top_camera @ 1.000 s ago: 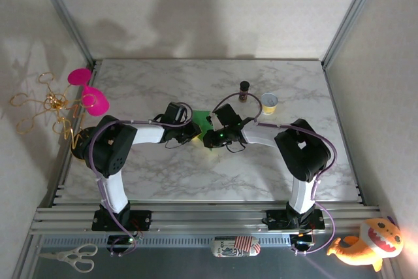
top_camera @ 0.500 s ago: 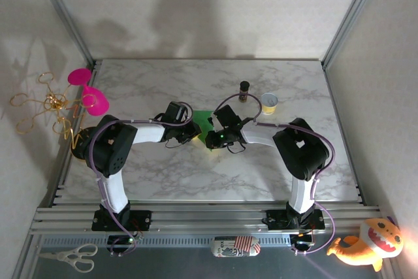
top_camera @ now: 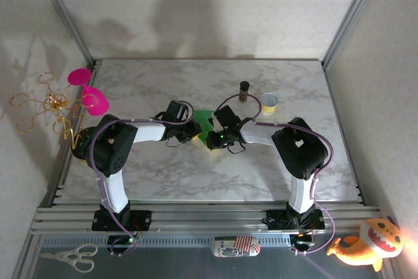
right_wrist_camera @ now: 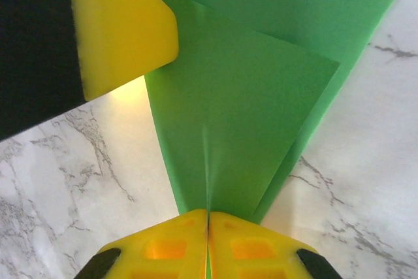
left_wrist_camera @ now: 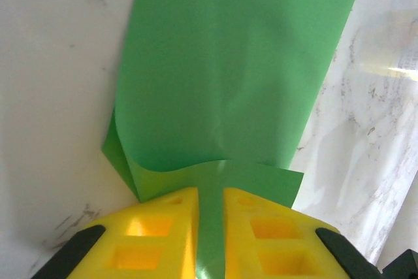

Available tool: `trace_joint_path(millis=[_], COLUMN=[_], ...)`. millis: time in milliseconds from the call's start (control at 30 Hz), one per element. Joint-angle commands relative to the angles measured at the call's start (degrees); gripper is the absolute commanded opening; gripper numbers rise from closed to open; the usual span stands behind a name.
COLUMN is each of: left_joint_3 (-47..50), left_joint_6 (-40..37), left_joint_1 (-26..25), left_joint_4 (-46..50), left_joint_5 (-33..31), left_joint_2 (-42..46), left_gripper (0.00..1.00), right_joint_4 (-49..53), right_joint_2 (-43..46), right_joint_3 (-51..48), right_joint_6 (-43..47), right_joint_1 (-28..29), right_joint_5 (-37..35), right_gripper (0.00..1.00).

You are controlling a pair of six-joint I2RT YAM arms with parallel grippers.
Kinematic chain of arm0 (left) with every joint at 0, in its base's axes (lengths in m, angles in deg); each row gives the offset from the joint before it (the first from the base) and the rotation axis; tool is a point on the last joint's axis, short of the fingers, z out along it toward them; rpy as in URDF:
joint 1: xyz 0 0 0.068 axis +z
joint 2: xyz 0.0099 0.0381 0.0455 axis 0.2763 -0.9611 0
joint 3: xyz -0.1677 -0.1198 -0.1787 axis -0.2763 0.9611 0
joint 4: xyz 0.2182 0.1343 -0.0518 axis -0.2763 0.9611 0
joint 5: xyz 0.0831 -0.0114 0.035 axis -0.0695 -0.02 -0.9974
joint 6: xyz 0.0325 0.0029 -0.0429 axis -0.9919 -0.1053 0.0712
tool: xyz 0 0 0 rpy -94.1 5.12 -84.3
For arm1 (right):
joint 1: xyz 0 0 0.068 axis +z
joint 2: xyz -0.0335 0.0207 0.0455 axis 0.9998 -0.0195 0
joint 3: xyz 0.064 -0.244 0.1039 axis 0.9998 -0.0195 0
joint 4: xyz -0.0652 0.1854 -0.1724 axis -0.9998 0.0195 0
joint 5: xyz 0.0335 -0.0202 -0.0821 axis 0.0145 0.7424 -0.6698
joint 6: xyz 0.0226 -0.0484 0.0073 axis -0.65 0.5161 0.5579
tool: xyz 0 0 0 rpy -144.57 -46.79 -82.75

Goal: Fold a paper plane with a square sheet of paper (pick it up from the middle)
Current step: Third fold the triangle at the center of the table.

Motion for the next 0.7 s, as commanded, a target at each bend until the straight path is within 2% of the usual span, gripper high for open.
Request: trace_joint_path(millis=[0, 200, 500, 667], left_joint_3=[-2.0, 3.5, 7.9, 7.8], left_joint_6=[-3.3, -3.6, -1.9, -1.8], left_joint_1=[-0.6, -1.8, -3.8, -3.8], left_joint_4=[-0.4, -6.5, -12.4, -12.6], left_joint_5=[-0.3, 0.2, 2.2, 2.1], left_joint_2=[3.1, 7.4, 4.6, 2.9], left_gripper=[0.20, 0.19, 0.09, 0.09], right_joint_4=[4.5, 6.9, 8.9, 9.0], right_joint_2=[-2.0, -3.3, -4.6, -4.8], right_joint_3=[0.5, 1.2, 1.9, 1.9], right_joint_6=[-0.8, -1.1, -1.5, -1.5], right_joint_1=[-0.3, -0.3, -0.3, -0.3], right_joint_5=[-3.2, -5.1, -6.8, -6.8], right_gripper=[0.10, 0.07, 0.05, 0.05])
